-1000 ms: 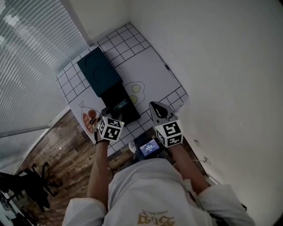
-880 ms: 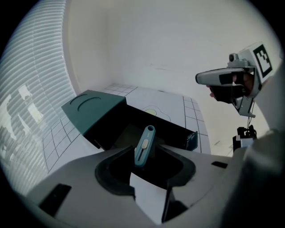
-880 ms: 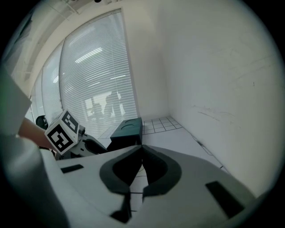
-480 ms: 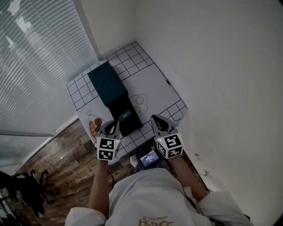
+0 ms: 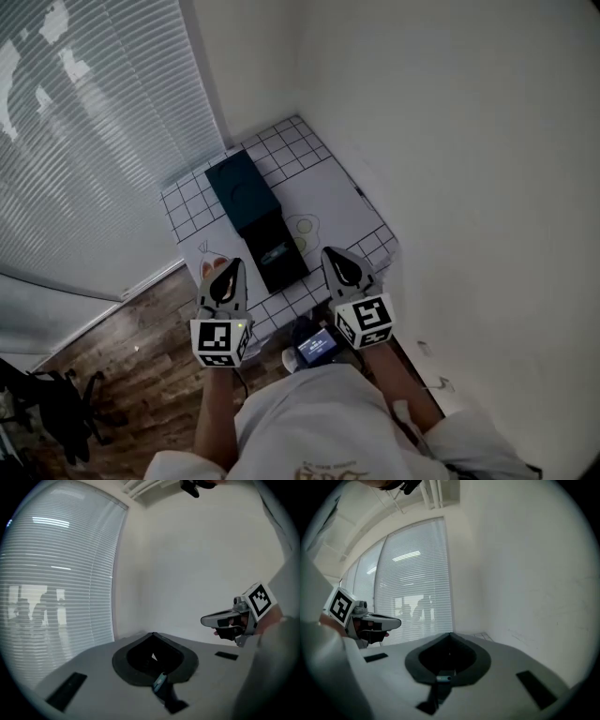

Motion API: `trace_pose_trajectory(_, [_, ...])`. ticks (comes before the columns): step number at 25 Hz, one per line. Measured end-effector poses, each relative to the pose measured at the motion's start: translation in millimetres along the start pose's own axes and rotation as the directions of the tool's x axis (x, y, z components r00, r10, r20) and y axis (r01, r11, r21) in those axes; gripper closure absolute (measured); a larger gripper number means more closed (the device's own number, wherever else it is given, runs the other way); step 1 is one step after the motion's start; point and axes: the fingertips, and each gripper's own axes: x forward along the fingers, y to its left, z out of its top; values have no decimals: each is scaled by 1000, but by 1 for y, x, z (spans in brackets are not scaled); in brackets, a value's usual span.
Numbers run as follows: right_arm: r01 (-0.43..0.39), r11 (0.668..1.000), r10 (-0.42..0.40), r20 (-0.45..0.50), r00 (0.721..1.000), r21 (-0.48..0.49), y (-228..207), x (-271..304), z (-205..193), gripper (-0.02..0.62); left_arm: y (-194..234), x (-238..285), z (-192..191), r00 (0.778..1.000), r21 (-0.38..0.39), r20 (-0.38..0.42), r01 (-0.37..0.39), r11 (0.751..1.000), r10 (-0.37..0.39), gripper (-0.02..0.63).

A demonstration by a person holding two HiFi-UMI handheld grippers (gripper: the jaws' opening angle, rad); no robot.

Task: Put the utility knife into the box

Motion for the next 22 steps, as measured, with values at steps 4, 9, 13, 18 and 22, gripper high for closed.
trace_pose_trajectory(4, [-1,1000,2,57,998,-24,10,-8,24,589,-6,-17,29,997,36,70,-20,999,17,598])
trace_pose_trajectory(9, [-1,999,4,91,996,-37,18,-16,36,589,-10,-33,45,994,59,107,-34,998,27,598])
trace_pose_trajectory(13, [3,999,1,96,995,-38,20,-20,37,589,-7,-40,45,993,50,110,-40,998,34,598])
trace_pose_trajectory(18, [9,999,-5,95,995,-37,20,-25,35,589,-8,-41,43,994,33,105,-34,999,30,598])
trace_pose_trajectory(22, [15,999,-12,92,996,-34,17,-26,34,589,-11,-38,42,995,37,98,-24,999,21,598])
